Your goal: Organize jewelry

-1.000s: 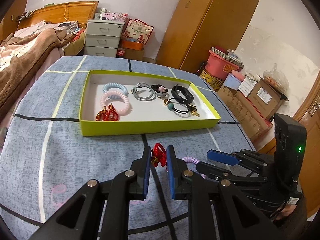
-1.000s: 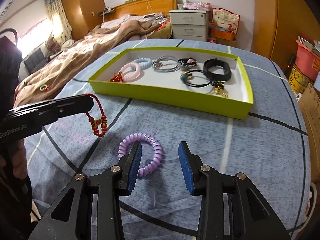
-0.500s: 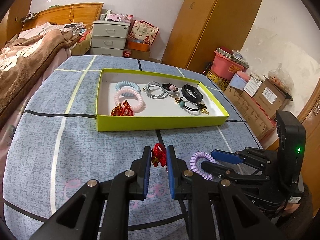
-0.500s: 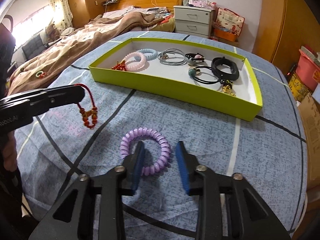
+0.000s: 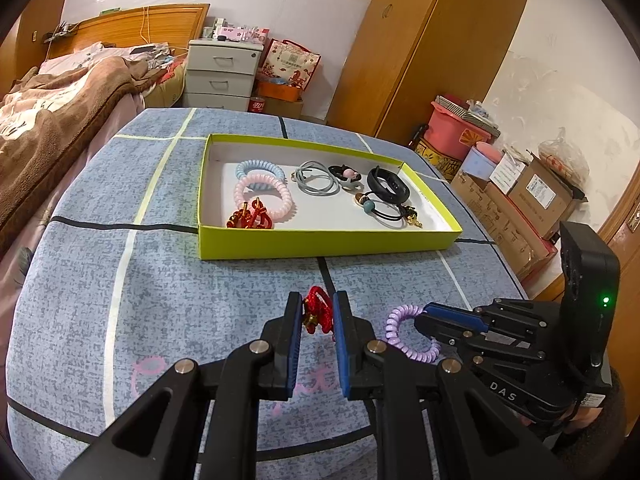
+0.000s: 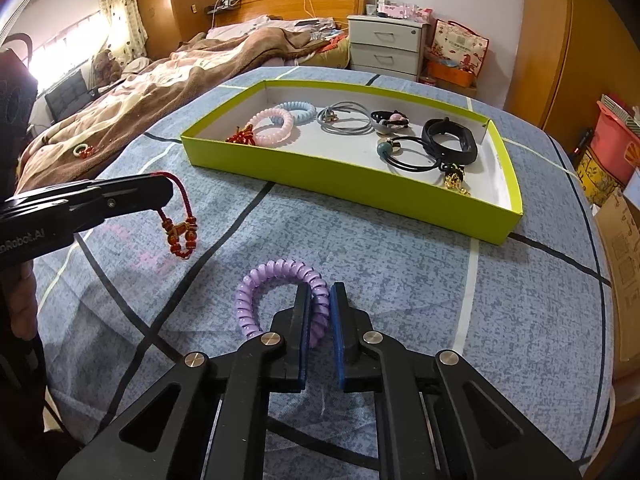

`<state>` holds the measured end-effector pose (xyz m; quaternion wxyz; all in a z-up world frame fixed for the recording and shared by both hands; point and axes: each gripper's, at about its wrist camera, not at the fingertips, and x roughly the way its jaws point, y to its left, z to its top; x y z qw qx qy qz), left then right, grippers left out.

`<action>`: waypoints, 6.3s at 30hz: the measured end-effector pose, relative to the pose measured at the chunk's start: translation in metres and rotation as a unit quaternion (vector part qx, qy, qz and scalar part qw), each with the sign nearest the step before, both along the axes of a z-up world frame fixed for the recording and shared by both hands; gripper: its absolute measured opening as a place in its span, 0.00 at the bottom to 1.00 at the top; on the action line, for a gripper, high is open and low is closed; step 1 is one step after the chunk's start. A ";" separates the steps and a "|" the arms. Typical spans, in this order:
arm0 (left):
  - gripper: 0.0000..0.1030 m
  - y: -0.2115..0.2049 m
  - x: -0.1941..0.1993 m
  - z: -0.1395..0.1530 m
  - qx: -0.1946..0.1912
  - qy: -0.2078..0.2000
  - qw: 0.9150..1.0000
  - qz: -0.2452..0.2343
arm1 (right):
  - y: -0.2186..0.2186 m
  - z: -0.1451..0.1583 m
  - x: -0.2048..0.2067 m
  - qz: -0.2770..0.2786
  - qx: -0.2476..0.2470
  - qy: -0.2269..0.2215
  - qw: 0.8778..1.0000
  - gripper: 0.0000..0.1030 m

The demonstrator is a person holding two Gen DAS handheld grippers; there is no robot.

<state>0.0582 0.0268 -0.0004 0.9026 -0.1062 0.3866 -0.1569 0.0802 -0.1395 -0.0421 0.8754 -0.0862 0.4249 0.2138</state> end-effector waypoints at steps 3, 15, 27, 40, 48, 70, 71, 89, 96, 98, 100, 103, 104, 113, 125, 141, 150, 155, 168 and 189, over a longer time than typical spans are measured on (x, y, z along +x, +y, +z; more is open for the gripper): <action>0.16 0.000 0.000 0.000 0.000 0.000 1.000 -0.001 | -0.002 0.003 -0.001 0.000 0.010 -0.002 1.000 0.10; 0.16 0.001 0.015 0.023 0.004 -0.016 1.000 0.004 | -0.027 0.026 0.009 -0.021 0.076 -0.007 0.997 0.10; 0.16 0.000 0.062 0.042 0.010 -0.023 1.000 0.009 | -0.032 0.052 0.054 -0.045 0.090 -0.033 0.994 0.10; 0.16 0.000 0.129 0.031 0.016 0.004 1.000 0.000 | -0.011 0.033 0.104 -0.049 0.070 -0.012 0.996 0.10; 0.16 -0.004 0.153 0.016 0.025 0.021 0.999 0.003 | -0.006 0.022 0.116 -0.053 0.053 -0.003 0.997 0.10; 0.33 -0.010 0.158 -0.001 0.030 0.048 0.998 -0.002 | -0.004 0.016 0.120 -0.057 0.020 -0.006 0.998 0.12; 0.34 -0.010 0.158 -0.001 0.030 0.047 0.998 -0.002 | -0.004 0.016 0.119 -0.055 0.019 -0.007 0.998 0.16; 0.50 -0.018 0.111 0.018 0.059 0.014 0.998 0.013 | -0.014 0.034 0.090 -0.076 0.030 -0.042 0.996 0.33; 0.52 -0.024 0.080 0.022 0.094 -0.007 0.995 0.046 | -0.020 0.041 0.070 -0.087 0.041 -0.055 0.994 0.33; 0.52 -0.026 0.072 0.022 0.099 -0.010 0.994 0.055 | -0.020 0.042 0.063 -0.088 0.042 -0.061 0.993 0.33; 0.52 -0.027 0.065 0.022 0.099 -0.009 0.993 0.066 | -0.019 0.044 0.057 -0.090 0.042 -0.067 0.993 0.33; 0.52 -0.028 0.054 0.022 0.110 -0.014 0.990 0.083 | -0.020 0.044 0.048 -0.094 0.041 -0.072 0.992 0.33; 0.52 -0.028 0.050 0.022 0.116 -0.018 0.989 0.091 | -0.020 0.044 0.046 -0.096 0.040 -0.073 0.992 0.34; 0.52 -0.025 0.027 0.016 0.116 -0.018 0.986 0.118 | -0.019 0.040 0.033 -0.099 0.049 -0.071 0.991 0.34; 0.52 -0.036 0.020 0.009 0.123 -0.009 0.985 0.116 | -0.017 0.039 0.024 -0.103 0.051 -0.072 0.991 0.34; 0.52 -0.034 0.020 0.008 0.118 -0.007 0.986 0.118 | -0.021 0.038 0.027 -0.108 0.053 -0.066 0.991 0.34; 0.52 -0.036 0.018 0.010 0.124 -0.013 0.985 0.120 | -0.021 0.037 0.026 -0.108 0.053 -0.065 0.991 0.34; 0.52 -0.038 0.017 0.011 0.125 -0.014 0.985 0.120 | -0.021 0.037 0.024 -0.107 0.055 -0.064 0.991 0.34; 0.52 -0.040 0.017 0.013 0.135 -0.017 0.983 0.124 | -0.020 0.038 0.024 -0.104 0.053 -0.062 0.991 0.34; 0.52 -0.040 0.015 0.013 0.132 -0.015 0.983 0.123 | -0.019 0.038 0.024 -0.104 0.053 -0.062 0.991 0.34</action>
